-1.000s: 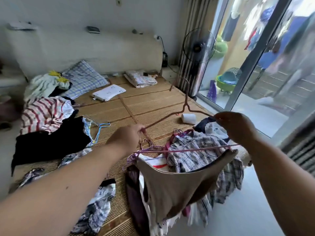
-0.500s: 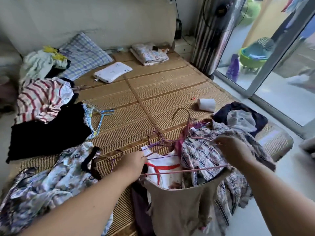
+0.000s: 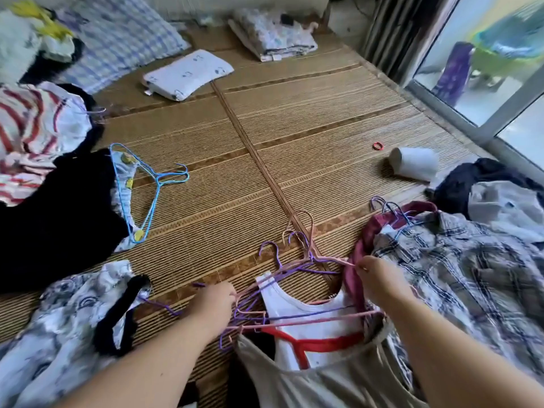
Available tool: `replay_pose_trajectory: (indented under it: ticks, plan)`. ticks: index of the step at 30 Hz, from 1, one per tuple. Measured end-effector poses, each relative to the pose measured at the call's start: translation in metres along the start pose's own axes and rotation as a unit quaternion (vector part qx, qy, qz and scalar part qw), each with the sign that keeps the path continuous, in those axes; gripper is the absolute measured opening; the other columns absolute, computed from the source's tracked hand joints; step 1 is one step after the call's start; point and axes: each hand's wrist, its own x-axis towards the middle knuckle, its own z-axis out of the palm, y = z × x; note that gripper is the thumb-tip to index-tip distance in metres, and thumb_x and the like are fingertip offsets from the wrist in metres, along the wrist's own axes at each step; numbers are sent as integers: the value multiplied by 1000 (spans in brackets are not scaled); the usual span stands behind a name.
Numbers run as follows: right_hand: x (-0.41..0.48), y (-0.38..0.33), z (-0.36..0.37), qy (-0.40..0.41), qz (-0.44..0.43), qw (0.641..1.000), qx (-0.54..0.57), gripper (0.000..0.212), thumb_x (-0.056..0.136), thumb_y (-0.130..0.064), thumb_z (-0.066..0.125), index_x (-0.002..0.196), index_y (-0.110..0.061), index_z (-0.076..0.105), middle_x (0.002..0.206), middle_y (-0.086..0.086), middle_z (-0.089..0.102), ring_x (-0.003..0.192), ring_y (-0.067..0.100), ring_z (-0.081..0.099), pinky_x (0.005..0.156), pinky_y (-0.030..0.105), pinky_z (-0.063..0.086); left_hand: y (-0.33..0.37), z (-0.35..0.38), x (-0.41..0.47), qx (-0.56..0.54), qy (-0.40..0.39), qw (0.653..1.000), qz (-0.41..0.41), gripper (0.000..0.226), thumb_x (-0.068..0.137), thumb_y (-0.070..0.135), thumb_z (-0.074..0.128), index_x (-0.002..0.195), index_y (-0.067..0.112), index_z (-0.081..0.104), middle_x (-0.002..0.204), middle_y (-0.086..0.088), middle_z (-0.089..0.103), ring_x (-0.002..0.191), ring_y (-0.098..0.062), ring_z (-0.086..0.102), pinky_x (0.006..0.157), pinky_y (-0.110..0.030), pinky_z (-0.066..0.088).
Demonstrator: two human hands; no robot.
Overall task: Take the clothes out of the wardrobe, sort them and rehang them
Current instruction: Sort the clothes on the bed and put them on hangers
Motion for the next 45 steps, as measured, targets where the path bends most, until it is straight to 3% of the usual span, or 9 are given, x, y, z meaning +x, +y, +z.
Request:
replay_pose_trajectory:
  ticks: [4,7,11,16,24,29,36,40,45]
  plan:
    - [28,2,30,-18,31,999,-26,19,91,-22,48,95,-15,66,95,14,70,88,32,65,64,26,35,-5,22,31,-9,-41,999,4,22,95,20,43,102,27,63,113,-3,64,100,-22,58,71,-23,37]
    - [34,3,37,-43,51,998,-21,22,91,-22,48,107,-20,63,100,13,69,92,31,64,67,26,37,1,29,42,-46,-61,997,16,30,94,22,47,121,27,59,125,-2,61,115,-21,55,90,-25,42]
    - [21,-16,30,-73,34,996,45,17,85,-25,59,102,-27,60,89,7,68,92,29,64,58,25,38,15,25,37,-113,-42,992,30,52,92,28,51,142,26,40,146,0,43,134,-18,39,107,-26,30]
    - [-29,-56,26,-101,-44,990,83,62,84,-30,60,142,-29,38,134,6,52,112,20,54,86,25,42,32,17,2,-118,-13,990,75,56,89,28,53,143,33,38,150,5,34,136,-13,35,107,-19,24]
    - [-152,-88,8,-149,-132,972,123,63,87,-35,60,144,-29,33,146,0,36,130,15,41,101,22,32,22,5,-115,-153,30,975,157,45,91,20,55,134,31,52,145,5,40,129,-4,40,101,-4,19]
    - [-221,-105,-11,-141,-207,966,69,66,86,-32,60,145,-28,31,146,0,37,130,16,40,103,22,31,-15,-7,-198,-149,54,976,150,47,91,19,52,136,34,48,149,8,34,136,-6,33,108,-13,21]
    - [-269,-173,3,-140,-272,952,34,63,84,-33,57,143,-32,35,147,-2,35,134,17,35,108,26,30,-109,-25,-269,-150,62,982,100,44,96,27,48,136,43,43,149,16,29,125,-1,39,96,-13,32]
    - [-281,-220,34,-170,-265,949,18,63,86,-38,57,144,-35,32,147,0,34,132,19,37,106,30,35,-166,-48,-266,-125,46,989,57,46,95,26,50,138,39,43,152,10,28,132,-11,38,106,-25,35]
    - [-271,-272,87,-205,-207,956,15,62,88,-38,58,144,-32,32,143,5,35,127,24,44,103,31,39,-235,-82,-236,-69,14,997,22,53,93,33,51,143,39,34,155,6,19,135,-17,34,108,-30,32]
